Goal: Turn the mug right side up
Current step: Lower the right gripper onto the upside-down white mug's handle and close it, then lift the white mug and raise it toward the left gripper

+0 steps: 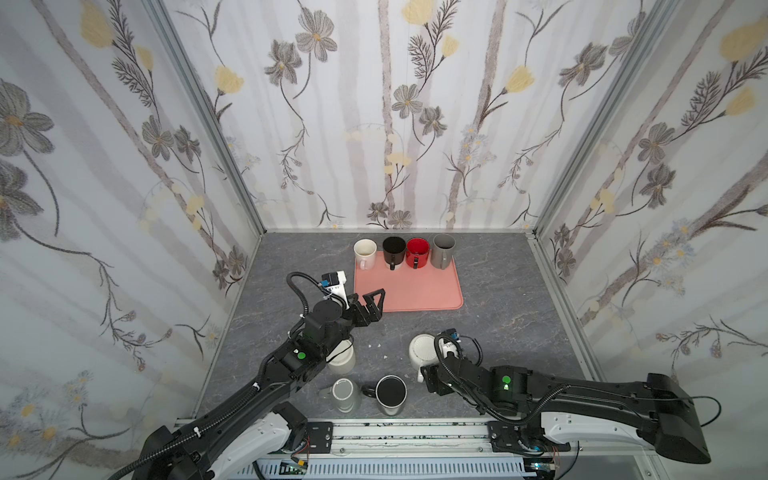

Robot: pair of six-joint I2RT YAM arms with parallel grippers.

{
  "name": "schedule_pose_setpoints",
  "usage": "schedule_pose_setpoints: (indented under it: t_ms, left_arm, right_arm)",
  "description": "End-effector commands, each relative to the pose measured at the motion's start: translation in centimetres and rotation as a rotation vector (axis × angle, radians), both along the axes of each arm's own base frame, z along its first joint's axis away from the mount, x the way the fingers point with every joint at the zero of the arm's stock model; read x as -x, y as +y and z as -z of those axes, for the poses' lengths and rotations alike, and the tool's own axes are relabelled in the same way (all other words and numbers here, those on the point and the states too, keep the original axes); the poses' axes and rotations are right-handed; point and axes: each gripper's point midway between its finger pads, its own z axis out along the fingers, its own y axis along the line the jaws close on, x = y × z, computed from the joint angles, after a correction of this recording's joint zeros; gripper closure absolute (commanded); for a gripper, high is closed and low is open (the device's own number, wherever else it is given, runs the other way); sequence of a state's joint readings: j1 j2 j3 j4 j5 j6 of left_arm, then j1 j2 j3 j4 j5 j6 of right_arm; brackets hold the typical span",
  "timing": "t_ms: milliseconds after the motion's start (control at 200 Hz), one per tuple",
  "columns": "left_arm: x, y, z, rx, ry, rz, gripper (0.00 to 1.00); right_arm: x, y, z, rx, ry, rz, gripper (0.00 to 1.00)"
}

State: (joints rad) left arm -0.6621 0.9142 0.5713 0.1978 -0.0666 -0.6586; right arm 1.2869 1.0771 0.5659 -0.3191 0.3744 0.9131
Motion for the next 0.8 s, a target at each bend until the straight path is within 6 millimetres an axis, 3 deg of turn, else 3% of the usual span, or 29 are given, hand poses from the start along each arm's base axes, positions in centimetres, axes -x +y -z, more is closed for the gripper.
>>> schedule_pose_setpoints:
  t_ms: [0, 105, 225, 400, 589, 794]
  left_arm:
    - [-0.2, -0.3, -1.3, 0.036, -0.027, 0.007, 0.0]
    - [-0.1, -0.1, -1.1, 0.034, -0.028, 0.003, 0.0]
    - [0.0, -0.1, -1.1, 0.035, -0.028, 0.006, 0.0]
    - [0.0, -0.2, -1.0, 0.034, -0.027, 0.008, 0.0]
    - [0.0, -0.2, -1.0, 0.036, -0.027, 0.009, 0.0]
    - [0.0, -0.3, -1.0, 0.037, -0.026, 0.013, 0.0]
  right_arm:
    - [0.5, 2.1, 0.0, -0.036, 0.021, -0.045, 0.22]
    - [0.3, 2.1, 0.6, -0.01, 0.02, -0.038, 0.26]
    - [-0.2, 0.5, 1.7, 0.066, 0.019, 0.006, 0.4]
    - [-1.0, -1.7, 1.8, 0.099, -0.002, 0.059, 0.55]
    - [-1.8, -1.4, 0.7, 0.097, -0.052, 0.019, 0.53]
    - [-2.5, -1.5, 1.5, 0.149, -0.039, 0.018, 0.57]
